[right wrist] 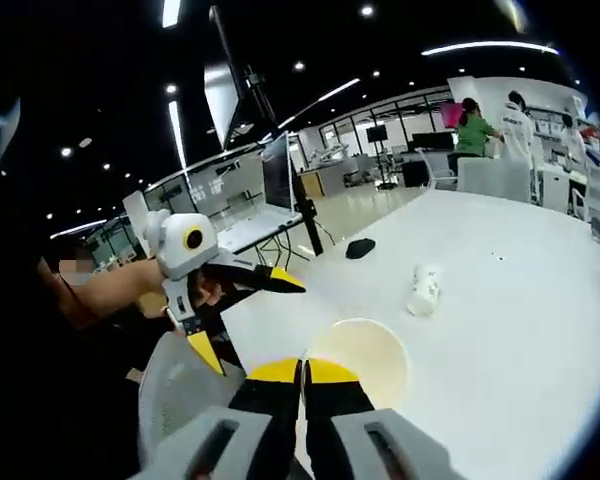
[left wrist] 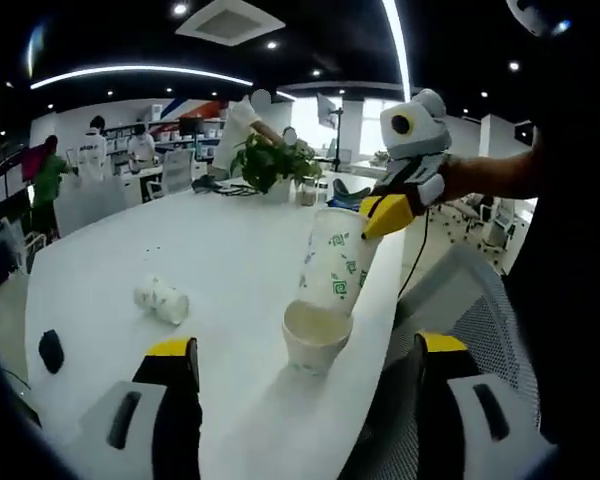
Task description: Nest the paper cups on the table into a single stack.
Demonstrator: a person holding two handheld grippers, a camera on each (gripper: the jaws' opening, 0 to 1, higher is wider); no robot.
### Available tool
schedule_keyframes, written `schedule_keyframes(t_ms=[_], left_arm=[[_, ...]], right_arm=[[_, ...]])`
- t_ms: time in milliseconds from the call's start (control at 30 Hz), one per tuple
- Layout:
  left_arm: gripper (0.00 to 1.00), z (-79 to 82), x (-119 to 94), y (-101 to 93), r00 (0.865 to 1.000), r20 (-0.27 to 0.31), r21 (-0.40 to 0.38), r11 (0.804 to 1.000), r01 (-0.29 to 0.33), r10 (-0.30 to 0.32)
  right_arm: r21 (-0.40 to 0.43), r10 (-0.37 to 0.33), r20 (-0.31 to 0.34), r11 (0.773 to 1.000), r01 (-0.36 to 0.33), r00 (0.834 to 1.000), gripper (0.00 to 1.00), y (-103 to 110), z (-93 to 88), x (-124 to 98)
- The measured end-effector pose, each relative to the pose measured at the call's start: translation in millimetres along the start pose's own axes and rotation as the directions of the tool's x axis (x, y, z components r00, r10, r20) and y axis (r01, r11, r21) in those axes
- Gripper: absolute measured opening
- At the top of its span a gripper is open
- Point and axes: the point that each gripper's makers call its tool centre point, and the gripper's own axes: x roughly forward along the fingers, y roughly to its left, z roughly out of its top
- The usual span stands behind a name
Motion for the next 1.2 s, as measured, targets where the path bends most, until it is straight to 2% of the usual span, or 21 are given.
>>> schedule_keyframes(t_ms=[100,200,333,633,733,1200], left_arm=[[0.95,-0.3,-1,0.6,1.0,0.002,-0.003,1.0,-0.012,0.012],[0.96,-1.4,-2,0.2,1.0,-0.002,0.015,1.0,-0.016,0.016],[0.99,-1.4,-3,-1.4,1.0,-0.001,0.0,1.0,-0.009,0.009],[0.99,-1.4,-2,-4.8,1.0,0.012,-0.025,1.0,-0.007,0.007],[0.98,-1.6,-3,-6.3,1.0,0.015,-0.033,0.999,-0.004,0.004],[0.97,-4.7,-1,-15.7,1.0,0.017,-0.052,0.999,0.011,-0.01]], right_arm=[[-0.055,-0.03,-0.046,0.998,0.027,0.998,0.0,-4,-6.6,4],[-0.081,-0.033,-0.069,0.996,0.028,0.997,0.0,-4,-10.4,8],[-0.109,-0.036,-0.092,0.994,0.025,0.995,0.0,-3,-14.5,12],[-0.194,-0.042,-0.159,0.981,0.011,0.986,0.0,-2,-21.3,24],[-0.23,-0.056,-0.198,0.973,0.009,0.979,0.0,-3,-26.7,28],[-0.243,-0.036,-0.275,0.969,-0.033,0.961,0.0,2,-43.8,50]])
